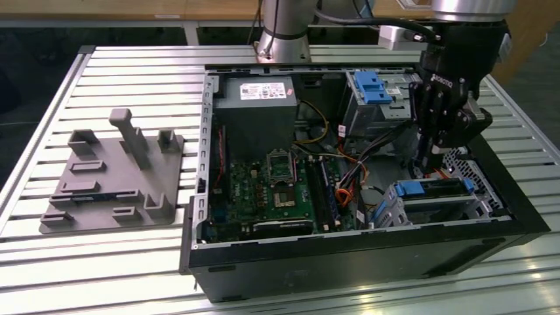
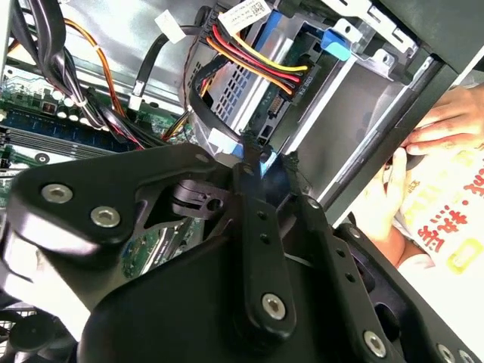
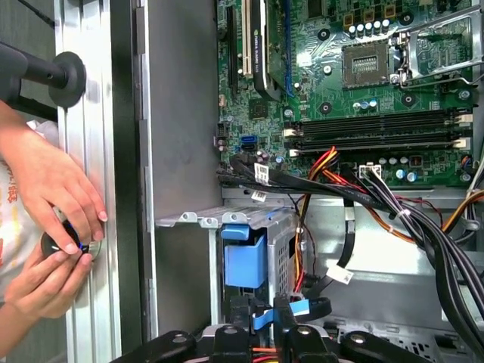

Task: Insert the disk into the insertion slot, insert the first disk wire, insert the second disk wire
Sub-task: 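Insert the second disk wire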

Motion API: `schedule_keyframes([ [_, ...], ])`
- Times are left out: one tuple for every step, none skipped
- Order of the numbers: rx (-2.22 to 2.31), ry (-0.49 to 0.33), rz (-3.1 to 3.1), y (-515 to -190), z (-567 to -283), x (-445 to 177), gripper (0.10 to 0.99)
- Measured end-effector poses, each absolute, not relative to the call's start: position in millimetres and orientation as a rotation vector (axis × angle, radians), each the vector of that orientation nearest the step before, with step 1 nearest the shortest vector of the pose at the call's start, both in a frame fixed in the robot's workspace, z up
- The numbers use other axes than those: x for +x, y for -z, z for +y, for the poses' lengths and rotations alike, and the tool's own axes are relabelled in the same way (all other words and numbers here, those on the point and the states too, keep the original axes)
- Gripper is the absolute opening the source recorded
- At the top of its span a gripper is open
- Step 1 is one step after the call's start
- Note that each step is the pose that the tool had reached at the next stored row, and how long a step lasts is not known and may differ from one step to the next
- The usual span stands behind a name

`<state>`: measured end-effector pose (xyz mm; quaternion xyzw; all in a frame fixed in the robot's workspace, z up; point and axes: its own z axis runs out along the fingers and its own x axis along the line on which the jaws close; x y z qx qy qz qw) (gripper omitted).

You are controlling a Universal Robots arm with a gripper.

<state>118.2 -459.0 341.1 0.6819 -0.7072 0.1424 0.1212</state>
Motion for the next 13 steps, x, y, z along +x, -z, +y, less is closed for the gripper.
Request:
schedule_keyframes([
  [1.991, -0.416, -2.065, -340.9, -459.0, 118.2, 0.271],
  [1.991, -0.415, -2.065, -340.7, -459.0, 118.2, 0.271],
  [1.991, -0.415, -2.064, -340.5, -459.0, 118.2, 0.271],
  [1.991, -0.414, -2.064, -340.3, -459.0, 118.2, 0.271],
  [1.991, -0.414, -2.064, -340.0, -459.0, 118.2, 0.271],
  [1.991, -0.413, -2.064, -339.7, -459.0, 118.2, 0.271],
  [1.991, -0.413, -2.063, -339.5, -459.0, 118.2, 0.271],
  [1.991, -0.413, -2.063, -339.4, -459.0, 118.2, 0.271],
  [1.99, -0.413, -2.063, -339.3, -459.0, 118.2, 0.271],
  [1.99, -0.412, -2.063, -339.1, -459.0, 118.2, 0.259],
  [1.99, -0.412, -2.063, -339.0, -459.0, 118.2, 0.192],
  [1.99, -0.412, -2.063, -339.0, -459.0, 118.2, 0.192],
  [1.99, -0.412, -2.063, -338.9, -459.0, 118.2, 0.192],
])
